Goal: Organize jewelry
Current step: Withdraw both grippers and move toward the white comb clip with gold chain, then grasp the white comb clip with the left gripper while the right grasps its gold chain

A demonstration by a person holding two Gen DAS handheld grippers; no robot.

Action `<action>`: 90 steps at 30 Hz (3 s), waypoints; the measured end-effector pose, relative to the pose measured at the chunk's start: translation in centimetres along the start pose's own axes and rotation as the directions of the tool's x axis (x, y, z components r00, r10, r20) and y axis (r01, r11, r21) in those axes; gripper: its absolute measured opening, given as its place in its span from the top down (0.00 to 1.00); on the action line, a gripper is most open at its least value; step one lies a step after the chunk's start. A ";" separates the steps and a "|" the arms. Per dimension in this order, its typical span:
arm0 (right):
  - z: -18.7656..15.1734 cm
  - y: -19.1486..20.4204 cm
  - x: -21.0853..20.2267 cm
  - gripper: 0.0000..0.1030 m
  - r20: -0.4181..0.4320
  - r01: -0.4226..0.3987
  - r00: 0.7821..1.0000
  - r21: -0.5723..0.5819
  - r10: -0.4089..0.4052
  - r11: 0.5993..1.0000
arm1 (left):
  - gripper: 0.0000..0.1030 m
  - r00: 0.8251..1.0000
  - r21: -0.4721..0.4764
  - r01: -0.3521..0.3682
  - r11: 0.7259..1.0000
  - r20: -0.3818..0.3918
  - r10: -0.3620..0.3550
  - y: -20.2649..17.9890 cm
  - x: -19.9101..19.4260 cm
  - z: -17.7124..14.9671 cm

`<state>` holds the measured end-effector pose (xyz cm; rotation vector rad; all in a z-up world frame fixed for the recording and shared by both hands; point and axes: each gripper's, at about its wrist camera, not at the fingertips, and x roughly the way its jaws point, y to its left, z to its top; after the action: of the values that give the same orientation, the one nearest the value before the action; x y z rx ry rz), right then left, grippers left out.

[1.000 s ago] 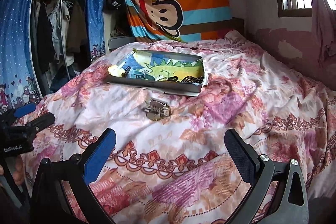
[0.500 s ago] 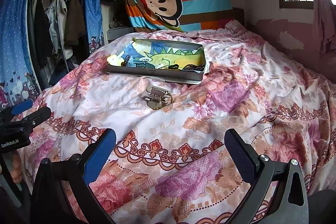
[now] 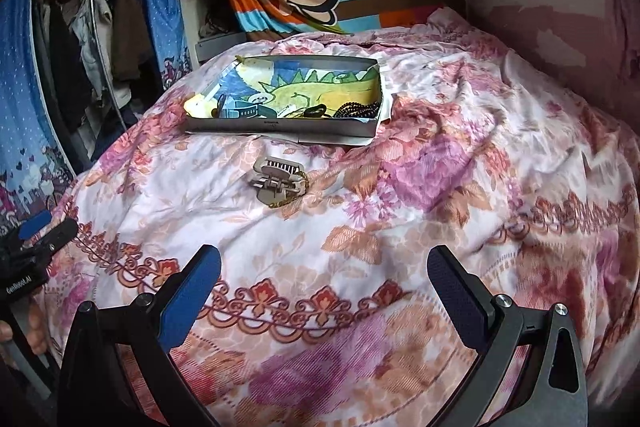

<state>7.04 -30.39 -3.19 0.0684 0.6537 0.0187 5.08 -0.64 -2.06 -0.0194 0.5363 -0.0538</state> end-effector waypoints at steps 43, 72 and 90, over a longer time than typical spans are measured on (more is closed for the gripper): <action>6.6 0.6 14.7 0.68 -0.211 -0.286 0.951 -0.308 0.228 0.907 | 0.34 0.713 -0.240 0.599 0.764 -0.276 -0.645 -6.5 21.0 8.5; 5.6 2.1 18.2 0.99 -0.290 -0.274 0.937 -0.275 0.193 0.922 | 0.85 0.651 -0.276 0.538 0.796 -0.463 -0.601 -10.0 24.5 6.9; 5.7 3.4 20.0 0.73 -0.352 -0.362 0.898 -0.253 0.263 0.897 | 0.87 0.712 -0.273 0.485 0.831 -0.428 -0.556 -9.0 23.3 7.0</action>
<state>26.42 -26.54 -10.63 -0.1397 0.9429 0.4581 28.22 -10.94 -7.60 -0.3092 1.0409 -0.5980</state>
